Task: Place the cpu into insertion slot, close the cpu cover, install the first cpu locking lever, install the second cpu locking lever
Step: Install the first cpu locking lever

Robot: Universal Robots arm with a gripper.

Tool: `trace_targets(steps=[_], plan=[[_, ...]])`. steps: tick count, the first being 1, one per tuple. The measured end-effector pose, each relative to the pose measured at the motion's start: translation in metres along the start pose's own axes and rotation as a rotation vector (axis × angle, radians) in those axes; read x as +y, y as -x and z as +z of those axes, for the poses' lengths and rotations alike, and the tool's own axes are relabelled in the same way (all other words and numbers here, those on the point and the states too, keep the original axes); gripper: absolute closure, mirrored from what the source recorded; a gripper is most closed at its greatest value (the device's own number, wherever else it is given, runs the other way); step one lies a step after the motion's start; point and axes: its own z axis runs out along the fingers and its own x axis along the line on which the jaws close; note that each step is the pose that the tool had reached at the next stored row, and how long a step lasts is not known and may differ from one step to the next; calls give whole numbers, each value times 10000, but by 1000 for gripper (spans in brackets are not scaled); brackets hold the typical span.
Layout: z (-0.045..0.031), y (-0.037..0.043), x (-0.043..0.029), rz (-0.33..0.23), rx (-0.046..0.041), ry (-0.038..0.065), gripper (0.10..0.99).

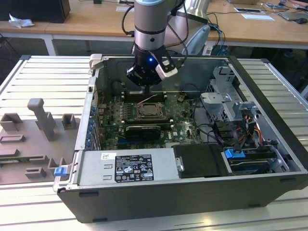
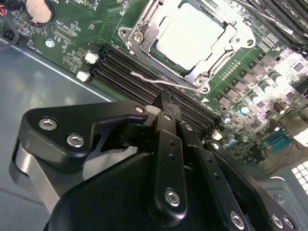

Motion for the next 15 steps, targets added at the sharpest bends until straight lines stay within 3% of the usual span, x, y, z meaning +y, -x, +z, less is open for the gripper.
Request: trace_targets(steps=[15], plan=[[24,35,-5,-1,0,1,980]])
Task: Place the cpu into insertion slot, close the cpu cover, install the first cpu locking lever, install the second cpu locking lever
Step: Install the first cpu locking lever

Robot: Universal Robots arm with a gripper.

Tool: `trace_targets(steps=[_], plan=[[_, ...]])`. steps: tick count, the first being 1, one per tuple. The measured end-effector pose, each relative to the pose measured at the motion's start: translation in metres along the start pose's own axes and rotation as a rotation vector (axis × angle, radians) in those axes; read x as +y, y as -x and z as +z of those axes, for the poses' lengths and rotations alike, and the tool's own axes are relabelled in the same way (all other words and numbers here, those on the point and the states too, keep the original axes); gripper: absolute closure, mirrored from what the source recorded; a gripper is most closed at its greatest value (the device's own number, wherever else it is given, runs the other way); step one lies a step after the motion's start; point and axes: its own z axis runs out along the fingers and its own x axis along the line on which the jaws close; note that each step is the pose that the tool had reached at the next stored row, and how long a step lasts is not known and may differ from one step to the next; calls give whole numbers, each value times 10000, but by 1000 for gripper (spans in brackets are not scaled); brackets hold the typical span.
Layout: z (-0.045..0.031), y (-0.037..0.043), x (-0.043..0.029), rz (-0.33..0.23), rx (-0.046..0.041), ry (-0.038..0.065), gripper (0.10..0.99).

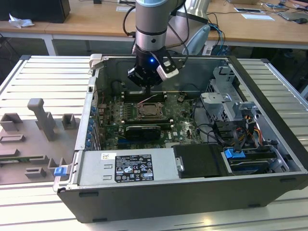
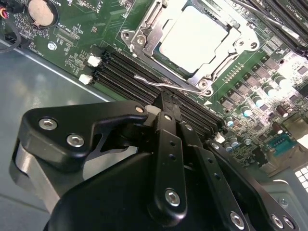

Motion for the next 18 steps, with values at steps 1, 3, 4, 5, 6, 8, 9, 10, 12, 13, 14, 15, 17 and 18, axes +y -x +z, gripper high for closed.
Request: trace_targets(steps=[1,3,4,5,6,8,9,10,12,13,14,15,17,18], plan=[[2,4,-1,0,0,0,980],[4,11,-1,1,0,0,980],[6,18,-2,1,-1,1,980],[7,23,-2,1,-1,1,980],[8,26,-3,0,-1,1,980],[13,41,-4,0,0,0,980],[14,43,-4,0,0,0,980],[16,50,-5,0,-1,0,980],[20,67,-7,0,-1,1,980],[23,78,-8,0,-1,1,980],[25,86,-9,1,0,0,980],[28,92,-9,1,0,0,980],[38,101,-11,0,0,1,980],[46,102,-12,1,0,0,980]])
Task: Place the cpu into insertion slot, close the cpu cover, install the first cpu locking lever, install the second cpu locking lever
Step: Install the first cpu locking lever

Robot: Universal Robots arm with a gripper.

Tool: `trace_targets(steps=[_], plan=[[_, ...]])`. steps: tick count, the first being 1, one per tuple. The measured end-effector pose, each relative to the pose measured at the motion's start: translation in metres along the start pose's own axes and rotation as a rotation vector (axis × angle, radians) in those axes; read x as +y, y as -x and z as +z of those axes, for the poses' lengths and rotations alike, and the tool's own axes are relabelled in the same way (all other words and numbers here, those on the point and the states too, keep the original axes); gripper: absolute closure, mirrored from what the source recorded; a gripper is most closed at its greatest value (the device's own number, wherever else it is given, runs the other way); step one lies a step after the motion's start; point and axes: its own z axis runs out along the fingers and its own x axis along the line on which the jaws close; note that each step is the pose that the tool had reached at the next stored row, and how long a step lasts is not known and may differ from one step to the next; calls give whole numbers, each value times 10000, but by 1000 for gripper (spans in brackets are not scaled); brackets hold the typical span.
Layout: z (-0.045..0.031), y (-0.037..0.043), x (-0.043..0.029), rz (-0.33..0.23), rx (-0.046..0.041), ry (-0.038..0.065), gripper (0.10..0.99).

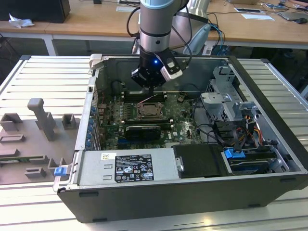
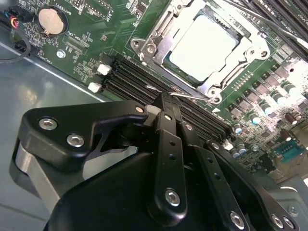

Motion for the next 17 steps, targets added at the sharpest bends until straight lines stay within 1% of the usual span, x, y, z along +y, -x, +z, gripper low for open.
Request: trace_targets(steps=[2,6,12,17], plan=[[39,18,-5,-1,1,0,980],[68,36,-9,-1,0,0,980],[146,68,-19,0,0,0,980],[188,81,-24,0,0,-1,980]])
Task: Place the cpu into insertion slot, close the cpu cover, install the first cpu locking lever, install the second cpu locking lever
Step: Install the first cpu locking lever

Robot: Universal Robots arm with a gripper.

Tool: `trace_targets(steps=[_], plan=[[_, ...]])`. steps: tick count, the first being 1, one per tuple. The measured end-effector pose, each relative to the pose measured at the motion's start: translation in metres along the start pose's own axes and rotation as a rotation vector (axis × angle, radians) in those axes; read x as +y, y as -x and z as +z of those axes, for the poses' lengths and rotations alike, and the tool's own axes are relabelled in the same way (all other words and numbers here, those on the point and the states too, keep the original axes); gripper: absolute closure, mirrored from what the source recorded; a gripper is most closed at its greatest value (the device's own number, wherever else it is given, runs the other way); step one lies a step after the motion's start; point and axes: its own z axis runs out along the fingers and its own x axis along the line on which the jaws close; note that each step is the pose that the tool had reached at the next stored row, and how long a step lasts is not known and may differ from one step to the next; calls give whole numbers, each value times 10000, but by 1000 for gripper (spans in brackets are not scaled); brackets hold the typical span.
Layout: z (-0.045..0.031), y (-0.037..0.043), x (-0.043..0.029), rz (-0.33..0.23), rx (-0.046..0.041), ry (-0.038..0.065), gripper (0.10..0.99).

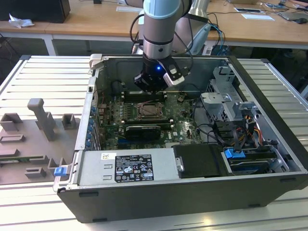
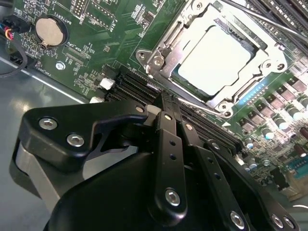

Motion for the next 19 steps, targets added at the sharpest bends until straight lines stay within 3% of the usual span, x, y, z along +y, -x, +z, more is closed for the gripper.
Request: trace_targets(steps=[19], plan=[[86,17,-10,-1,0,-18,980]])
